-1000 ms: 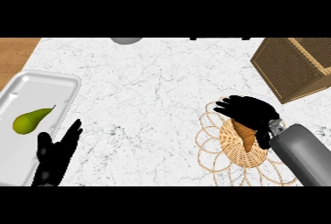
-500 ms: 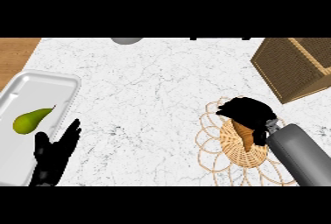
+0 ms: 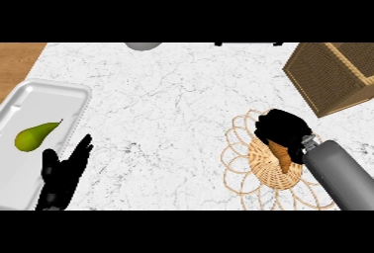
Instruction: Pick the croissant from the placemat and place it in the basket
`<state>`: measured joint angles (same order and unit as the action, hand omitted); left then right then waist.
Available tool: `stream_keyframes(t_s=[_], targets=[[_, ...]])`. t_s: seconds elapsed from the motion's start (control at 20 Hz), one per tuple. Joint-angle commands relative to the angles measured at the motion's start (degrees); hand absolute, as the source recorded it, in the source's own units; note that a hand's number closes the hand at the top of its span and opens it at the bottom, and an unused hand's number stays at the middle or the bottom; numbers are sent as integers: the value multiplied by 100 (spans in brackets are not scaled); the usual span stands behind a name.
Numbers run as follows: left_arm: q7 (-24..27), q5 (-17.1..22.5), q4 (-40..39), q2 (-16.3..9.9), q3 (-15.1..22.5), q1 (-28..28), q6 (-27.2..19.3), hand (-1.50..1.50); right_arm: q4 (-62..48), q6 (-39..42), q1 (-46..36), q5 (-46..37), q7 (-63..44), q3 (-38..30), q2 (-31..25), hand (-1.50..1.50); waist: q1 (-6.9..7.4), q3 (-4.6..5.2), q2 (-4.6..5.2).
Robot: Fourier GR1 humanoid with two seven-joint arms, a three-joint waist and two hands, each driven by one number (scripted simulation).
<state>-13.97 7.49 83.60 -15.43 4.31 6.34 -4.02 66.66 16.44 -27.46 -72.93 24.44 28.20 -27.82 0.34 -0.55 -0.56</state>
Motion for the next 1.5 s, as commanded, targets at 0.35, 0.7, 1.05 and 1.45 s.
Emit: stream_keyframes(t_s=[0.35, 0.7, 1.05, 1.45], targets=[[-113, 10, -217, 90, -90, 411, 50, 0, 926, -448, 1721, 396, -1000, -685, 459, 150, -296, 57, -3], [-67, 43, 22, 65, -172, 598, 51, 0, 2755, -524, 2860, 1606, -1390, -1505, 863, 150, -359, 60, -21], [40, 56, -88, 93, -240, 570, 51, 0, 4047, -42, 2607, 4146, -1632, -2906, 1955, 150, -367, 66, -5], [-275, -31, -34, 132, -92, 204, 79, 0, 5029, 1008, 1245, 5900, -3954, -4984, 1078, 150, -154, 66, 45]])
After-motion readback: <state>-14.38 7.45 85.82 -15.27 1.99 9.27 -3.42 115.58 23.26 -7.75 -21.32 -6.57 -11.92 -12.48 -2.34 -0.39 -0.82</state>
